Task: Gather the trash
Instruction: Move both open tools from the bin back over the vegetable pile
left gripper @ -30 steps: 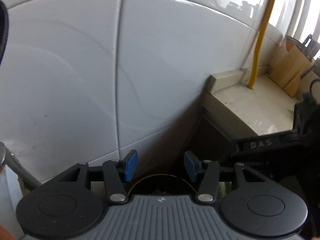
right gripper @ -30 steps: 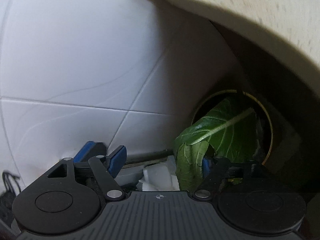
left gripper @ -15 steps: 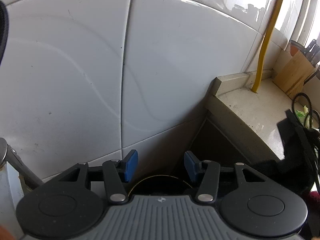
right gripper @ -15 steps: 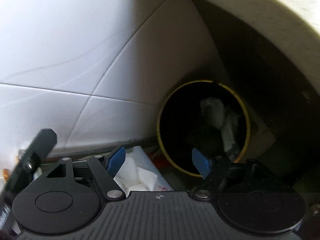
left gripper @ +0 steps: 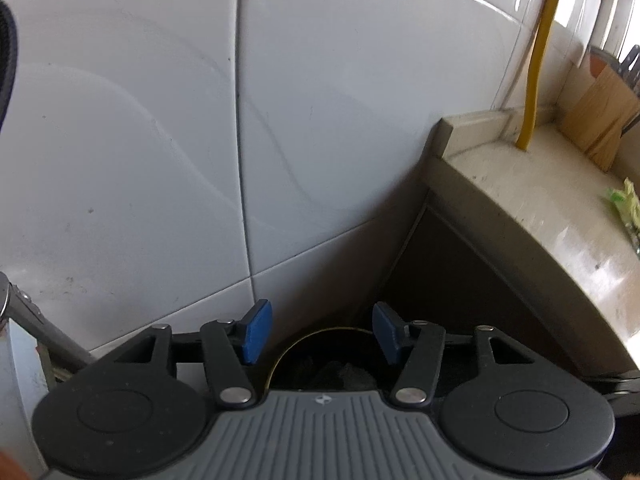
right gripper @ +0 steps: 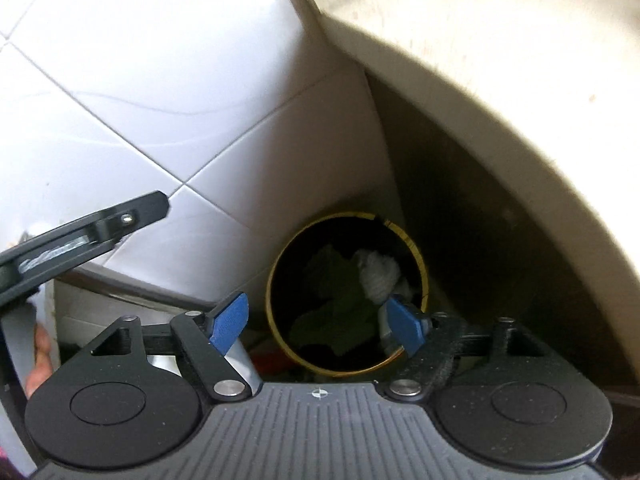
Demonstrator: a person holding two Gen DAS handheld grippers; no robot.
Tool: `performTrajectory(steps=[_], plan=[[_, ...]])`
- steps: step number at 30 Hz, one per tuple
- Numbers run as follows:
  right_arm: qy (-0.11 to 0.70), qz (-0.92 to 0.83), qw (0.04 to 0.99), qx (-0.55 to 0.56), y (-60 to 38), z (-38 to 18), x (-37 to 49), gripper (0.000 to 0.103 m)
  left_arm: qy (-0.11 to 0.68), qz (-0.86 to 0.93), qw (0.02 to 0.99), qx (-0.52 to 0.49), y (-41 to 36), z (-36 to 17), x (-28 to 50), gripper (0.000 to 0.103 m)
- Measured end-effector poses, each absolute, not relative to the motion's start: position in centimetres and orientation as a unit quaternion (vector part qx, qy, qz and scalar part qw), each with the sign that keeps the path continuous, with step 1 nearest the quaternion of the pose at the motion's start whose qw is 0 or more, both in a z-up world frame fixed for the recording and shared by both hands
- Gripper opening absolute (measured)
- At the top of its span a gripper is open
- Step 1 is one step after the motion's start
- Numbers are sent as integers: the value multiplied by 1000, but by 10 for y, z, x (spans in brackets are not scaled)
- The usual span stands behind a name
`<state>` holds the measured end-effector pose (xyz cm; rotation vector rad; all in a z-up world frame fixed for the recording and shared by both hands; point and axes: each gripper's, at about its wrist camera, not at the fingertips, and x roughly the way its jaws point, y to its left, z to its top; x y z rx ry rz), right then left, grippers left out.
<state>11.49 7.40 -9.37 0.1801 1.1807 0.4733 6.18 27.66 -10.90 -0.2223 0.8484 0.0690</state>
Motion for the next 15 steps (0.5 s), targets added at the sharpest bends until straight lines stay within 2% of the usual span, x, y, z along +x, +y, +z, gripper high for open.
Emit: performTrajectory(steps=[6,15], plan=[[493,216,841,55,64,-64,100,87,414,27,905,-93,272,-109,62,60],[436,187,880,27,46,-51,81,88,411,24,908,-78,266,-109,63,61]])
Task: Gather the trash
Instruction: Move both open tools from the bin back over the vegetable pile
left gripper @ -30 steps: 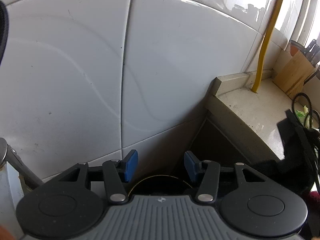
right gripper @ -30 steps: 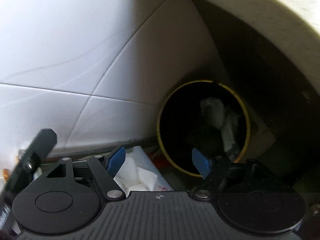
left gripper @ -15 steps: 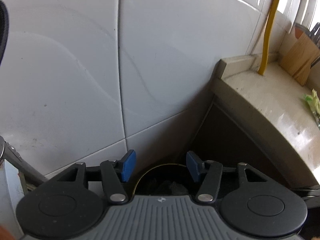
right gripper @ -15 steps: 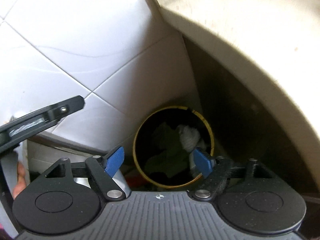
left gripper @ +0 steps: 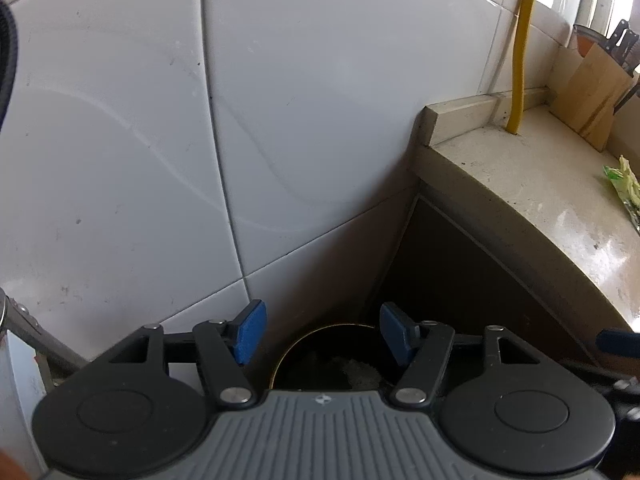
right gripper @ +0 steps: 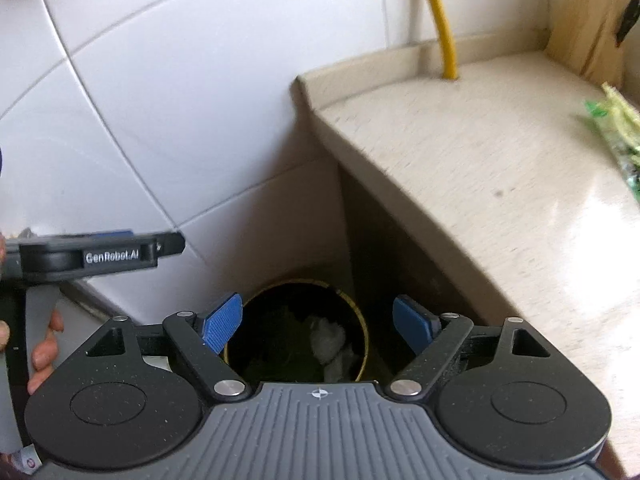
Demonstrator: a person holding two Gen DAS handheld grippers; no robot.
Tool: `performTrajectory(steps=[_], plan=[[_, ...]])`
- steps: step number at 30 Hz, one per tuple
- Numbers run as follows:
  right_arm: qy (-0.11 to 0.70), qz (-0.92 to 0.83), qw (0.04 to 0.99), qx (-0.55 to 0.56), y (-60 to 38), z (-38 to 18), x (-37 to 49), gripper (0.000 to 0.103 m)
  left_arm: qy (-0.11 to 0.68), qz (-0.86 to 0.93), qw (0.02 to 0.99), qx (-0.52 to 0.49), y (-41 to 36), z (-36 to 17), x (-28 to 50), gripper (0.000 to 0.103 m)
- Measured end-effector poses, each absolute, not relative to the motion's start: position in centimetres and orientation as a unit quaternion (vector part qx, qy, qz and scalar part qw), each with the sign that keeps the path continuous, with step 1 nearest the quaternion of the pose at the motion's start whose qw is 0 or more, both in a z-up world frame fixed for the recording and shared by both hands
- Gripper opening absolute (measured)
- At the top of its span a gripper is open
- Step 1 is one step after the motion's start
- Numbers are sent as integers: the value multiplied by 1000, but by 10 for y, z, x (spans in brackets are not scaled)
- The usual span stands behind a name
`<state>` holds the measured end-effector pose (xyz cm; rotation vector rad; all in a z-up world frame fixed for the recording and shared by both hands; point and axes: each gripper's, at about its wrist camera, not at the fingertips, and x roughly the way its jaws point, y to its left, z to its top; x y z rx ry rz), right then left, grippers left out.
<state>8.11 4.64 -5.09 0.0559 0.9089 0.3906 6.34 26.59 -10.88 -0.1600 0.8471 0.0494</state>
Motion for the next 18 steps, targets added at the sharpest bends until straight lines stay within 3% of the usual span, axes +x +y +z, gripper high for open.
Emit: performTrajectory(steps=[6,9,18], plan=[[416,174,892,34,34,-48,74,90,406,24,911,-68,263,-108,62,61],[392,174,902,38,26,-40,66,103,405,21,912,-62,261,-108,62,61],[358,153,920,42,-1,-22,62,103,402,13,914,-52,258,-107,61,62]])
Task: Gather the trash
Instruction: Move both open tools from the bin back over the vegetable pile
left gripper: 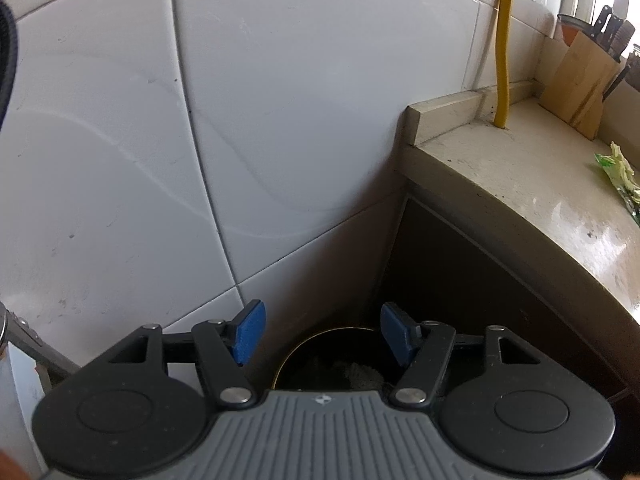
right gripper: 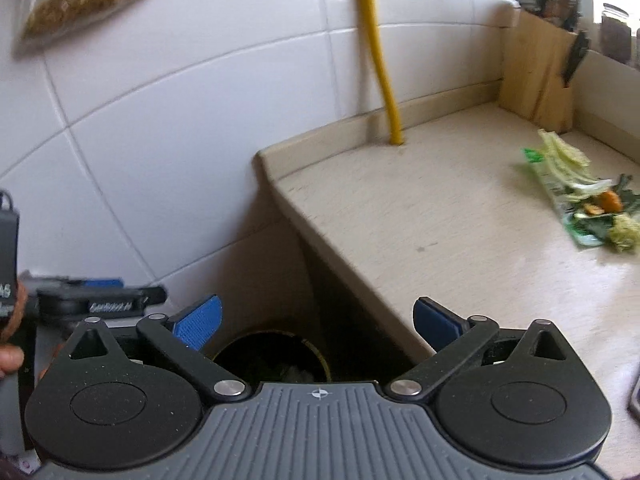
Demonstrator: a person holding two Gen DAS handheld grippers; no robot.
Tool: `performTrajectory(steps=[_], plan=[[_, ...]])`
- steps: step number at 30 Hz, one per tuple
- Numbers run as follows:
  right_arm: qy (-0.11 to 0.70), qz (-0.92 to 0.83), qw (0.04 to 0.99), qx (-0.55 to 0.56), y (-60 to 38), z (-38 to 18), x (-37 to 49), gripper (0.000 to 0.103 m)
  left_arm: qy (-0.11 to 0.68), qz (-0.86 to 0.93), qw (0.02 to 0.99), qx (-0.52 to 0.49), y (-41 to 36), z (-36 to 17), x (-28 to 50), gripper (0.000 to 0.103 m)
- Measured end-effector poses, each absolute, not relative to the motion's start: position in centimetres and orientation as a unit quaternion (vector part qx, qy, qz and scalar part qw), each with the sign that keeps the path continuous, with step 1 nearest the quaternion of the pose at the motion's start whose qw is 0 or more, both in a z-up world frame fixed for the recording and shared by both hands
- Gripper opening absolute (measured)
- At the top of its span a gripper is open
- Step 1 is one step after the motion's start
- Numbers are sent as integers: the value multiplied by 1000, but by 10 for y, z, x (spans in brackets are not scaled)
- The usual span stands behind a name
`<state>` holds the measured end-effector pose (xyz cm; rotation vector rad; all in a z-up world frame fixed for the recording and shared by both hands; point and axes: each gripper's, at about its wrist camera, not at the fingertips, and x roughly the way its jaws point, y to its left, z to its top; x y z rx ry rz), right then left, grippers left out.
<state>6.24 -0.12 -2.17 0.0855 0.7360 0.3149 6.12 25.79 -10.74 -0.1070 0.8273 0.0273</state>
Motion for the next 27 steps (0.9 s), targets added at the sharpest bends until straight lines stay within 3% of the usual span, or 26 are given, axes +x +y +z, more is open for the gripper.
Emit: performTrajectory(steps=[15,27], plan=[[282,45,953,96,-117,9,76,103,390,19,919,-46,246,-93,59,64],[274,-45,952,128,-203,4,80,103,349,-71,934,-24,170,-47,76,67]])
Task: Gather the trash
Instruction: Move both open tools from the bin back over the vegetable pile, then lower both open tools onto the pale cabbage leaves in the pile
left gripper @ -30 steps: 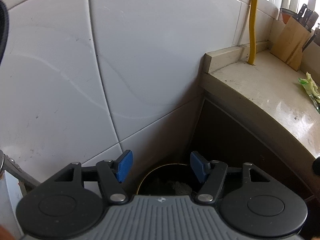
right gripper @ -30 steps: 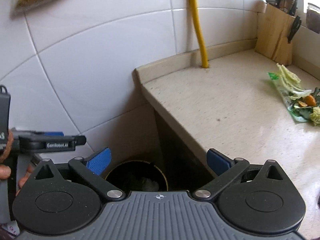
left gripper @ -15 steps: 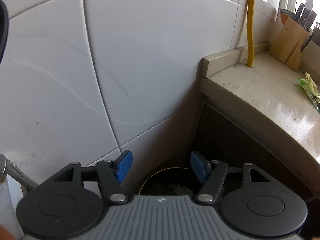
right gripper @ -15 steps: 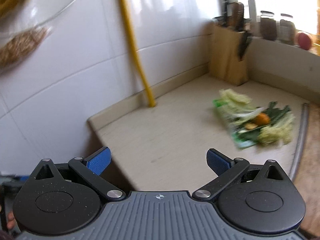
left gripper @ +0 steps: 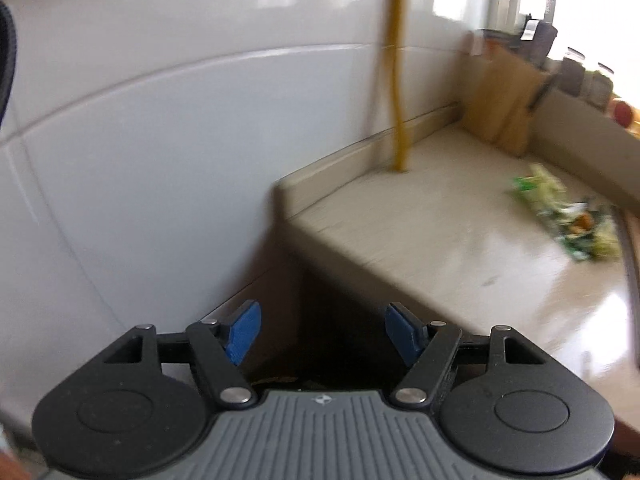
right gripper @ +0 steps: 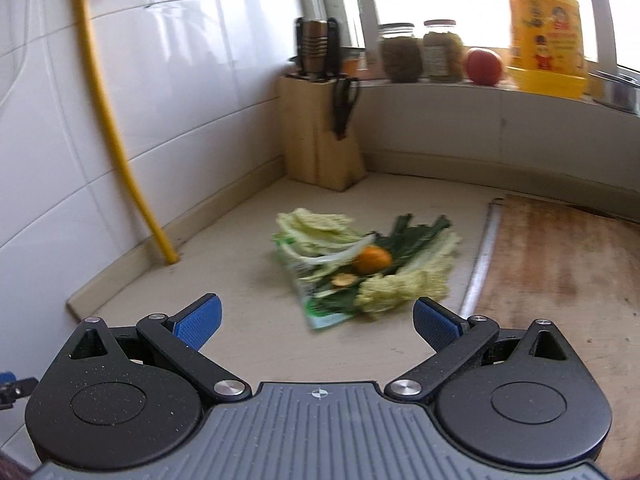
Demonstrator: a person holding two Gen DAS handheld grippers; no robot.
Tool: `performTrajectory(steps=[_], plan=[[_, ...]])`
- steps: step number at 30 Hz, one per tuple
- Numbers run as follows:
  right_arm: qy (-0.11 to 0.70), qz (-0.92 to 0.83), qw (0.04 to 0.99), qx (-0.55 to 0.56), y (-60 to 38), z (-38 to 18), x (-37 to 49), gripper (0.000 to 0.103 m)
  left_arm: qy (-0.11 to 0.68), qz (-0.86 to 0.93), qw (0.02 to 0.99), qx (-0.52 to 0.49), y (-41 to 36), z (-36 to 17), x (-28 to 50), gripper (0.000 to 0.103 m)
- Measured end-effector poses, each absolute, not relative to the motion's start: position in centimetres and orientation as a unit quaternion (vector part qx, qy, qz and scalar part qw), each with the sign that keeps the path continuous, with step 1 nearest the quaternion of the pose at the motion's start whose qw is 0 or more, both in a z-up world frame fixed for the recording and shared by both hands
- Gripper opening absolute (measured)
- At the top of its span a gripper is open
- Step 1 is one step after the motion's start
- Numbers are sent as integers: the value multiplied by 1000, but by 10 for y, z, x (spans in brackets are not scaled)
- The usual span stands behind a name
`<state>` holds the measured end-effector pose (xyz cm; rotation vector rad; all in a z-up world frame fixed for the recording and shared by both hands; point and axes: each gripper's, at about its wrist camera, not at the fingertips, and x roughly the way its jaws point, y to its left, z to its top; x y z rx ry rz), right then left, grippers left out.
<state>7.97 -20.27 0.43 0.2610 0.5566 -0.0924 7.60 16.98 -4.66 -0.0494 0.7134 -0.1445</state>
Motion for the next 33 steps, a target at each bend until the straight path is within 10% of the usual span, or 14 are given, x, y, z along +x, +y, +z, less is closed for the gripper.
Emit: performTrajectory(steps=[33], plan=[[292,-27,940,172,-305,-19,91,103,281,-302,906,99,-85,-7,164,68]])
